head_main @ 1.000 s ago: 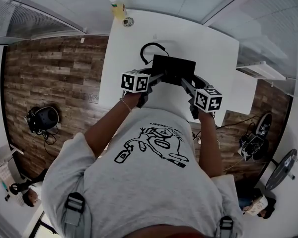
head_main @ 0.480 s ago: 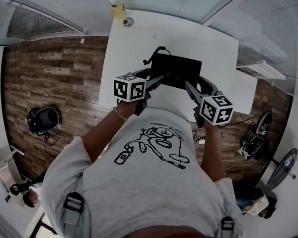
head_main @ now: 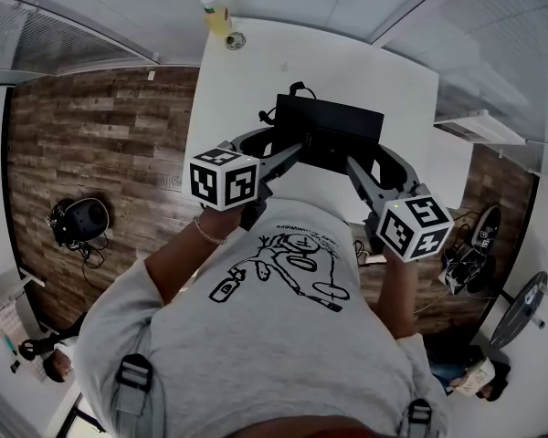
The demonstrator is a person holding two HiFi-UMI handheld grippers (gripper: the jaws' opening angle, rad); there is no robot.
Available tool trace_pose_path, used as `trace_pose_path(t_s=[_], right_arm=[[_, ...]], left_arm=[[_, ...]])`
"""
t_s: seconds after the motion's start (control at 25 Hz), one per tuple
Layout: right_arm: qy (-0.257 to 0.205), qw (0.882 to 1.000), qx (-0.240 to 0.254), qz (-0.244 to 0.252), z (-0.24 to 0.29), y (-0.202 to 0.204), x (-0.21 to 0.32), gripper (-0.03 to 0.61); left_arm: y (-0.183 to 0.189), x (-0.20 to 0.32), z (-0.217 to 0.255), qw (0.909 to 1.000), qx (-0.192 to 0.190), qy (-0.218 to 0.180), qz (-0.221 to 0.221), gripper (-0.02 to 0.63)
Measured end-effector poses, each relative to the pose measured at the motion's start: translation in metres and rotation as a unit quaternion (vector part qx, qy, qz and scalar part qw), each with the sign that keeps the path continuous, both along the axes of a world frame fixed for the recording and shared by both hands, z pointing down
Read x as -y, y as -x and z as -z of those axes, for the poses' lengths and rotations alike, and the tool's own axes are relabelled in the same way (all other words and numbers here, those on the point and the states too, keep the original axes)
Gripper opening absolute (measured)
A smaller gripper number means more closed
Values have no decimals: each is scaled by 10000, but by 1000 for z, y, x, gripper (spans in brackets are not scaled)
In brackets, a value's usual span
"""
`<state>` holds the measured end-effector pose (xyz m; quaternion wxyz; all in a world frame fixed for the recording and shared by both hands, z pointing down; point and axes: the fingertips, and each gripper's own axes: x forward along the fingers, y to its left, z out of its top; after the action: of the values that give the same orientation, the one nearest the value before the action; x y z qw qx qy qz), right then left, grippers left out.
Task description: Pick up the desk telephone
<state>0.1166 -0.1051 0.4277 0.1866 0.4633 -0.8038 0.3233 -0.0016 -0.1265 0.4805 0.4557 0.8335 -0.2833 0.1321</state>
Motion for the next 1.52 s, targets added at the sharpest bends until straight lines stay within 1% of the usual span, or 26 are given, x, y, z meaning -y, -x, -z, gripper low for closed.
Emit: trace_pose_path(t_s=[0.24, 0.36, 0.48, 0.72, 1.52], right_arm=[[-277, 9996, -70, 49, 37, 4, -6, 224], [-351, 9993, -72, 66, 48, 5, -7, 224], [-376, 9993, -41, 49, 53, 5, -8, 224], [-365, 9993, 39, 23, 50, 3, -9, 219], [-347, 9994, -4, 8, 50, 4, -8, 219]], left_arm=[[3, -4, 37, 9997, -92, -242, 51, 273], [6, -4, 50, 9991, -72, -404, 74, 272], [6, -4, 56, 9988, -55, -486, 84, 273], [5, -5, 53, 9987, -41, -488, 106, 273], [5, -4, 51, 9990, -75, -432, 72, 273]])
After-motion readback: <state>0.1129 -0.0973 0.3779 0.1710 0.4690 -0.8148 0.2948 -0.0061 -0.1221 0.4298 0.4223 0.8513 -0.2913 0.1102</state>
